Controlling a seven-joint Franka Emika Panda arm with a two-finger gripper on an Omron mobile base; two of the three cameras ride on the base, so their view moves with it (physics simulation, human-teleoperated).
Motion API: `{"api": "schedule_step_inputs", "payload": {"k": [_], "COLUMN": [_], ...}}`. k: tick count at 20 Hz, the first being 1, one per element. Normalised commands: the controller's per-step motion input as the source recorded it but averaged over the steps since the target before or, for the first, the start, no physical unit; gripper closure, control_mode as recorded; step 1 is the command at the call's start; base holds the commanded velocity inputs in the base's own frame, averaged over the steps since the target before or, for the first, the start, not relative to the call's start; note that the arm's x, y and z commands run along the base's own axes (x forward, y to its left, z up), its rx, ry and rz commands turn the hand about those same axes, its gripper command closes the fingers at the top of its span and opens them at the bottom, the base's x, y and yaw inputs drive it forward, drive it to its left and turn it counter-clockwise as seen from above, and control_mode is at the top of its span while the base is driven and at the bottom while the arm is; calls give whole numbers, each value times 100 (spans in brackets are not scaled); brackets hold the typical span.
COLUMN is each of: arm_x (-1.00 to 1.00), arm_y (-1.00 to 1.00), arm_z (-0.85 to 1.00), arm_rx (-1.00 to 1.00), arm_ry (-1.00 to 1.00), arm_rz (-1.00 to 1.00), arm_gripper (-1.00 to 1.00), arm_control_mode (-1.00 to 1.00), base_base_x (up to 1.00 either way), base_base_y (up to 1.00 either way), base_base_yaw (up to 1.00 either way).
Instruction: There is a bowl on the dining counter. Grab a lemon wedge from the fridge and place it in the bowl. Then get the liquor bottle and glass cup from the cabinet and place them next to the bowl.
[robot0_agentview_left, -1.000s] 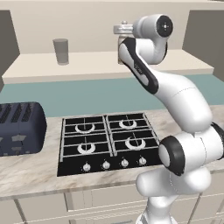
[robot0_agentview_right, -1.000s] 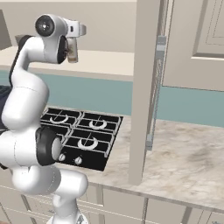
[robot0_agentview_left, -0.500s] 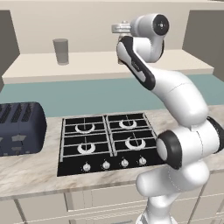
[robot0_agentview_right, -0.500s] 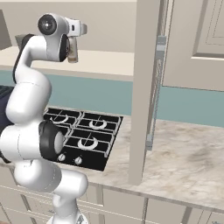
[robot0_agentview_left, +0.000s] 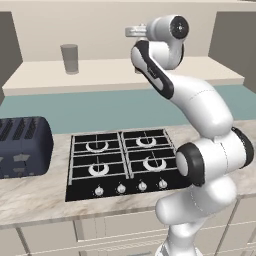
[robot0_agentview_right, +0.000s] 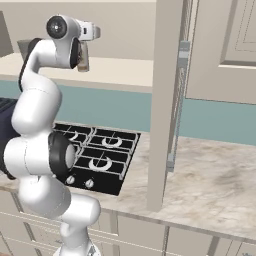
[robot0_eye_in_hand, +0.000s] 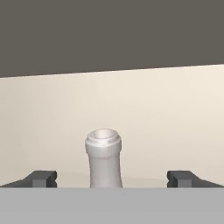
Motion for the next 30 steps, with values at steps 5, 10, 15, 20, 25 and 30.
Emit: {"api": "schedule_step_inputs", "payload": {"k": [5,10,15,20,25,30], "arm_x": [23,20,8,0,0,0], "arm_y": [9,17,6,2,0,0], "arm_z": [0,-7,-3,0,0,0], "arm_rx": [-1,-5,-1,0,0,0], "arm_ry": [3,4,0,0,0,0], "arm_rz": [0,0,1,0,0,0], "arm_gripper": [-100,100,100,100,100,100], "arm_control_mode": [-100,-100,-100,-100,-100,-100], "base_base_x": [0,0,0,0,0,0], "base_base_y": [0,0,0,0,0,0], "base_base_yaw": [0,0,0,0,0,0]}}
